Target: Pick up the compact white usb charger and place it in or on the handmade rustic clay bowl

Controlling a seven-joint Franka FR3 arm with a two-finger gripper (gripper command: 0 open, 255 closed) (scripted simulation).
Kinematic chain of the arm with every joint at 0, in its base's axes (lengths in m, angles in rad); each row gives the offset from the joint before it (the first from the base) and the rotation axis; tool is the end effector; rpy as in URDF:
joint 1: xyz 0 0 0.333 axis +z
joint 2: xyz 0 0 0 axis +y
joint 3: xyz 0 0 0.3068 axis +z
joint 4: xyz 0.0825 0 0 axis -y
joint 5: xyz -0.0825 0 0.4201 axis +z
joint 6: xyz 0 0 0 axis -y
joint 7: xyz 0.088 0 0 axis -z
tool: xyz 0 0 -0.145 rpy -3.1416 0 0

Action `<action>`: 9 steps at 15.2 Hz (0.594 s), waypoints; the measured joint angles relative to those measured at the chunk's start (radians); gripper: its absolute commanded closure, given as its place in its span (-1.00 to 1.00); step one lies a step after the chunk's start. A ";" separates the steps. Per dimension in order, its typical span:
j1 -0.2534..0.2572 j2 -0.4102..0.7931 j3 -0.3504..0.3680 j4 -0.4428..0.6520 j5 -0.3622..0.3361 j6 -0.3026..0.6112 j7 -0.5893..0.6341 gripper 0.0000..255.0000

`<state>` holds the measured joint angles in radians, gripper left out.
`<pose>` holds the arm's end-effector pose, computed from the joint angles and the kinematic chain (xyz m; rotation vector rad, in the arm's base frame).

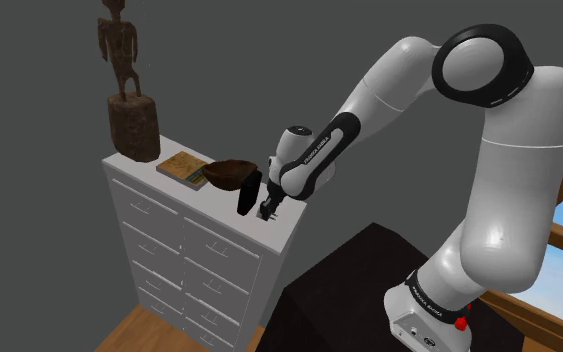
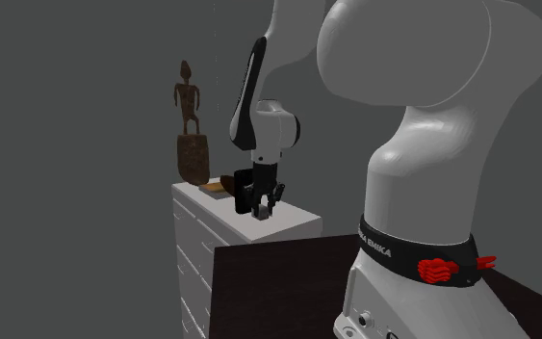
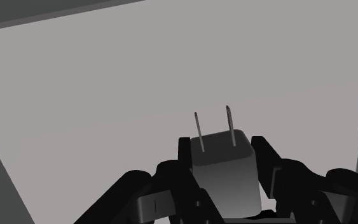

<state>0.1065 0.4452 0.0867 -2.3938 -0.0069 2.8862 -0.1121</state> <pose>0.4951 0.1033 0.0582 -3.0681 -0.4678 -0.0737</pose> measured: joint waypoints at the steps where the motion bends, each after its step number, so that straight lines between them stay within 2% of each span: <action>1: 0.000 0.000 0.000 -0.001 0.000 0.001 0.000 1.00; 9: -0.006 -0.074 0.011 -0.014 0.008 -0.064 -0.002 1.00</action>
<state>0.1009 0.3714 0.0974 -2.4074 0.0015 2.8219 -0.1143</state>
